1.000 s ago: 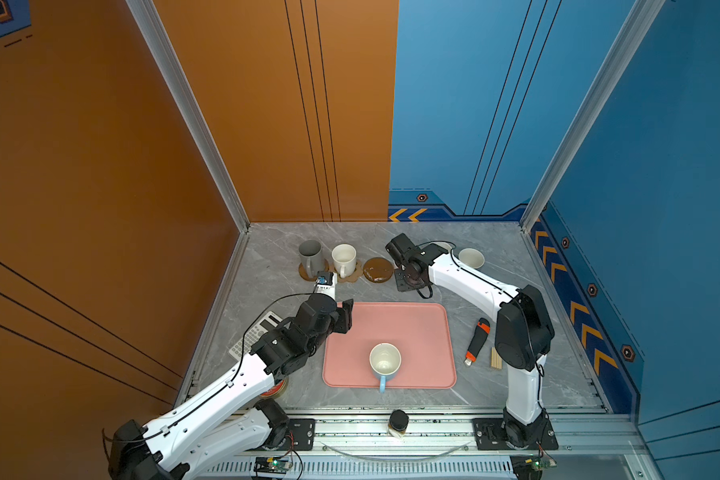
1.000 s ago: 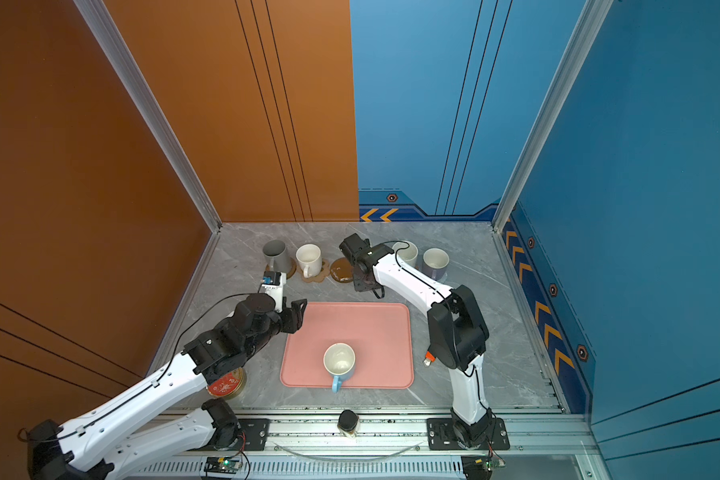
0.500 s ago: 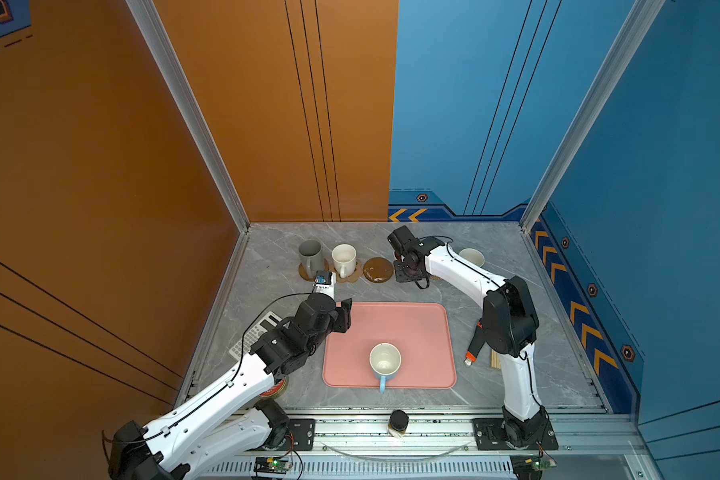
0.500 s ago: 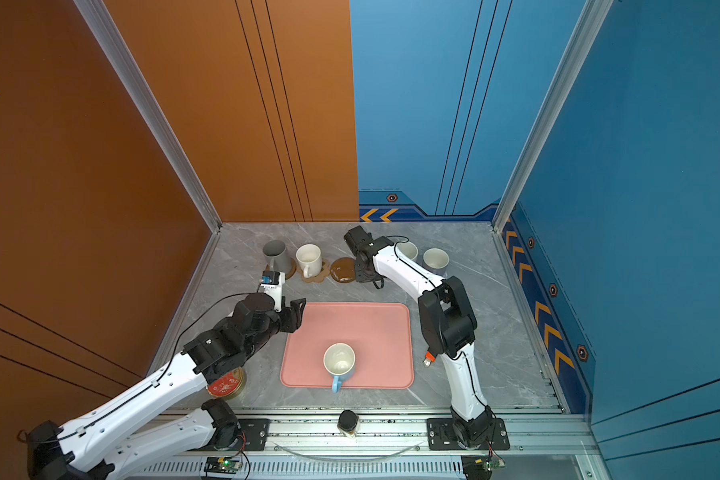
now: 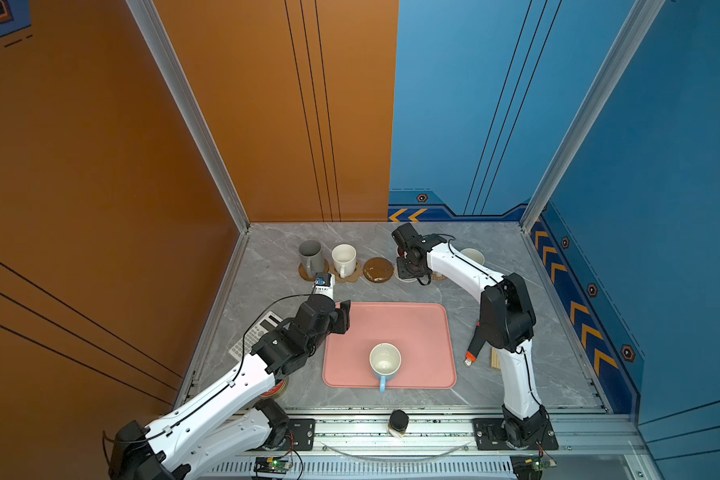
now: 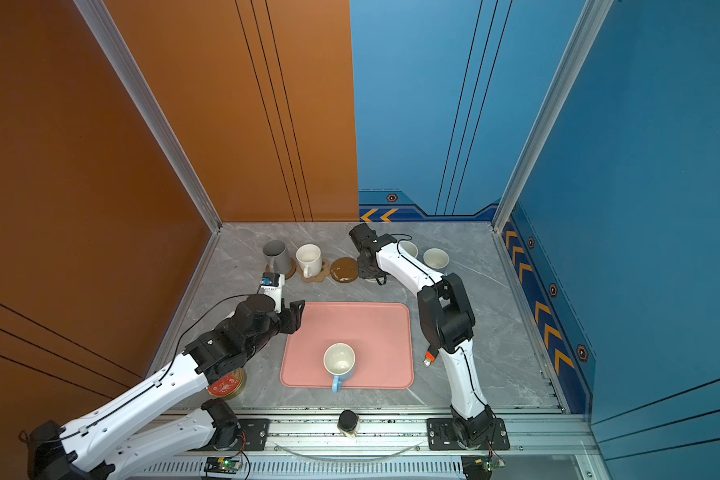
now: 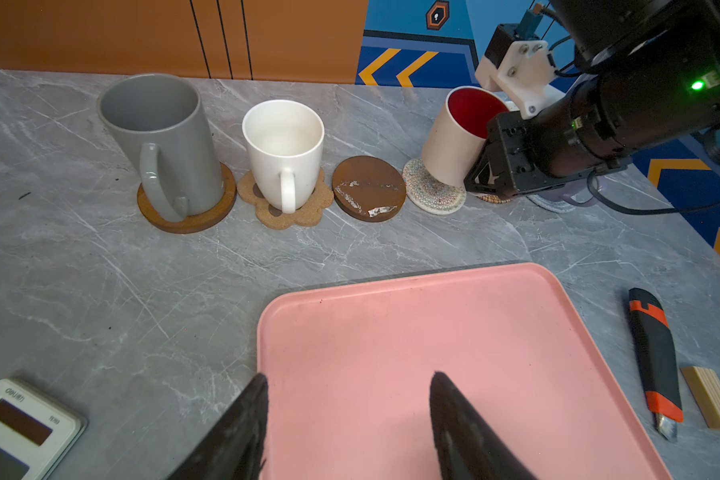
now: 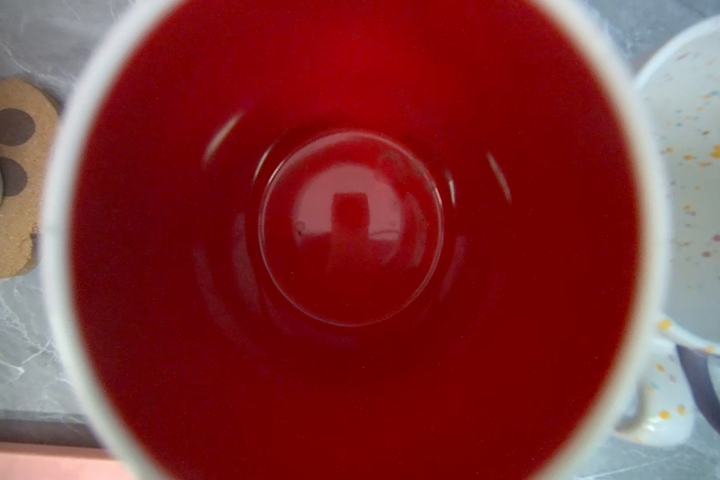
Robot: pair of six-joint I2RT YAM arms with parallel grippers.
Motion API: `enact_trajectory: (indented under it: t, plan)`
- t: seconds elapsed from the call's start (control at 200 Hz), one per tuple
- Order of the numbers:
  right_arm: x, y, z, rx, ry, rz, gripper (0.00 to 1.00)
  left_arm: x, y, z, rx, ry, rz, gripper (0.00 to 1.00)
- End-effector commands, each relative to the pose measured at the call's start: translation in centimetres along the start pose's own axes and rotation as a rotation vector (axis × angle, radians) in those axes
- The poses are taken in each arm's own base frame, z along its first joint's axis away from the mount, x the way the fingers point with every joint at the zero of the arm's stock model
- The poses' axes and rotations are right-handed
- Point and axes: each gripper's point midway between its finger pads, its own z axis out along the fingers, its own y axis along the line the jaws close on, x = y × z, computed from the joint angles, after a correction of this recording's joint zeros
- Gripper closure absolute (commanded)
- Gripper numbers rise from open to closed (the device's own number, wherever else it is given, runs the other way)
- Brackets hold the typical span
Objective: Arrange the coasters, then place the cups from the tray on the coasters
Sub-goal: 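Lower the red-lined mug onto the beaded white coaster with the right gripper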
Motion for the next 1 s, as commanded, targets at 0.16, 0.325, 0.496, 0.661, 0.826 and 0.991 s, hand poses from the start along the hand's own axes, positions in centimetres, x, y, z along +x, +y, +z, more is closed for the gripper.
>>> enact_trajectory:
  t: [0.16,0.325,0.496,0.661,0.826,0.991]
  plan:
    - [-2.3,0.0,0.1,-0.009,-0.06,0.008,1.0,0.0,0.3,0.1,0.001,-0.005,-0.012,0.37]
    - [-2.5,0.0,0.3,-0.009,-0.06,0.01,1.0,0.0,0.2,0.1,0.003,-0.005,-0.011,0.37]
    - [-2.8,0.2,0.5,-0.017,-0.061,0.01,1.0,0.0,0.2,0.2,0.003,-0.003,-0.012,0.37]
    - [-2.9,0.3,0.8,-0.018,-0.06,0.01,1.0,0.0,0.3,0.2,0.002,-0.002,-0.012,0.37]
    - [-2.6,0.3,1.3,-0.015,-0.049,0.011,1.0,0.0,0.3,0.3,0.0,-0.001,-0.012,0.37]
    - [-2.6,0.2,1.6,-0.011,-0.046,0.011,1.0,0.1,0.3,0.3,0.0,0.003,-0.012,0.37]
